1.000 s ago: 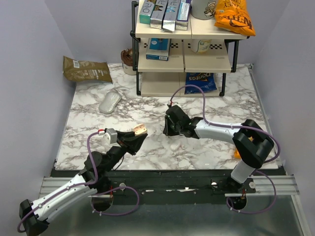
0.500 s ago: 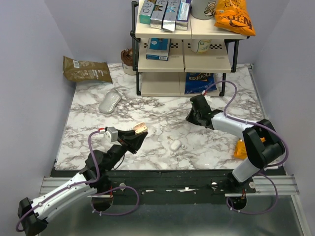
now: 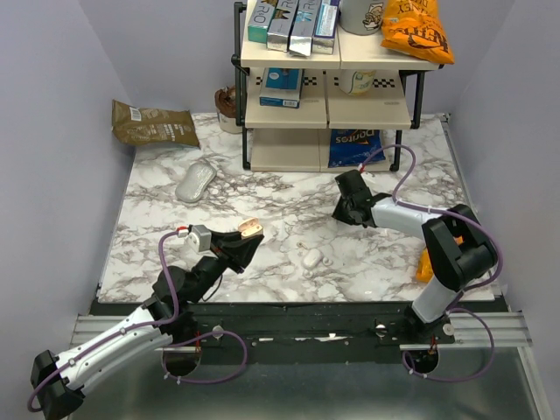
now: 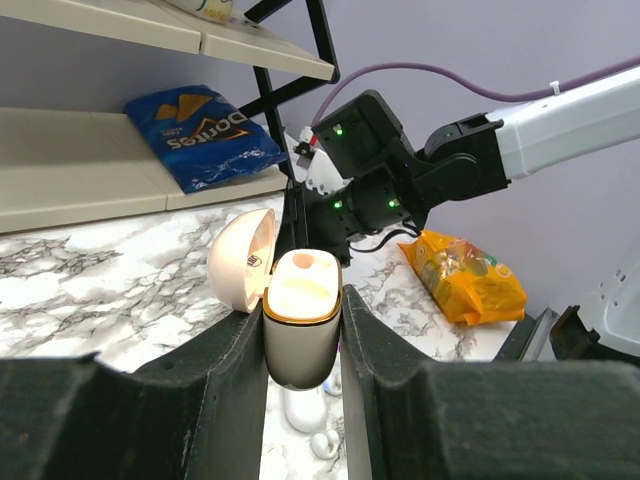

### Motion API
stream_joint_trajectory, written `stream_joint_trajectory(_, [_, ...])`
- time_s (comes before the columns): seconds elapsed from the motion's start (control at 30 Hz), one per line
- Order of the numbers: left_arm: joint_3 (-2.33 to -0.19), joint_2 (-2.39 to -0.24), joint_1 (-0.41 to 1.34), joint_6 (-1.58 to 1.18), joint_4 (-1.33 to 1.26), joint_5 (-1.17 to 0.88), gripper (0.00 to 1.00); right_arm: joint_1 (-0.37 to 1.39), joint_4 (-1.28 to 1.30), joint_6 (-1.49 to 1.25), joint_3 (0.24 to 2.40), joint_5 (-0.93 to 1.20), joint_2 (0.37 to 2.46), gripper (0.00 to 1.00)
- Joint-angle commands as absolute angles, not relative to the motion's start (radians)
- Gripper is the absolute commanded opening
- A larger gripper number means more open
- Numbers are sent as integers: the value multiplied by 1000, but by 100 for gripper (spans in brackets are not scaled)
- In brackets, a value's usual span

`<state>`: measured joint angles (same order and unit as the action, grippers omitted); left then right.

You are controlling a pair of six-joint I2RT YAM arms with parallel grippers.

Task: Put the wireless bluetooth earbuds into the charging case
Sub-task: Place the right earbud at the center of the board, then pick up the right earbud from the center of the board.

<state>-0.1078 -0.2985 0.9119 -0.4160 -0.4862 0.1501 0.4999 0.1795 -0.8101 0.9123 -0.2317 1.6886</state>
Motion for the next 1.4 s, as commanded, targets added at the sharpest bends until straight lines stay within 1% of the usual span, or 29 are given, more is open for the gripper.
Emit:
stream_joint_trajectory(0.0, [-124, -290, 916, -430, -517, 172, 0, 494, 219, -787, 907, -247, 1691, 37])
stream_joint_trajectory(0.03, [-124, -288, 916, -430, -518, 172, 0, 494, 238, -787, 908, -244, 1681, 45])
stream_joint_trajectory(0.1, [-126, -291, 916, -425, -520, 170, 0, 494, 242, -778, 897, -238, 1661, 51])
stream_joint_trajectory(0.13, [-126, -291, 916, -425, -522, 169, 0, 494, 245, -775, 893, -238, 1635, 56])
stream_joint_trajectory(0.23, [-121, -298, 916, -423, -528, 166, 0, 495, 262, -746, 894, -235, 1599, 62])
stream_joint_trajectory(0.27, [-120, -301, 916, -426, -537, 164, 0, 495, 265, -705, 899, -232, 1591, 63])
stream_joint_trajectory(0.33, [-117, -305, 916, -431, -543, 158, 0, 495, 288, -620, 941, -196, 1588, 63])
stream_joint_trajectory(0.47, [-117, -311, 916, -430, -552, 149, 0, 497, 376, -309, 1049, -109, 1629, 61])
stream_joint_trajectory(0.57, [-117, -311, 917, -430, -554, 137, 0, 499, 443, -166, 1087, -63, 1649, 61])
stream_joint_trajectory(0.67, [-110, -314, 917, -433, -564, 123, 0, 499, 459, -102, 1101, -25, 1658, 62])
stream_joint_trajectory(0.83, [-112, -327, 917, -445, -571, 94, 0, 500, 485, -75, 1133, -26, 1722, 64])
stream_joint_trajectory(1.1, [-107, -333, 920, -454, -580, 86, 0, 506, 462, -121, 1161, -41, 1785, 64])
stream_joint_trajectory(1.37, [-109, -325, 920, -448, -560, 100, 0, 511, 440, -132, 1172, -54, 1844, 59])
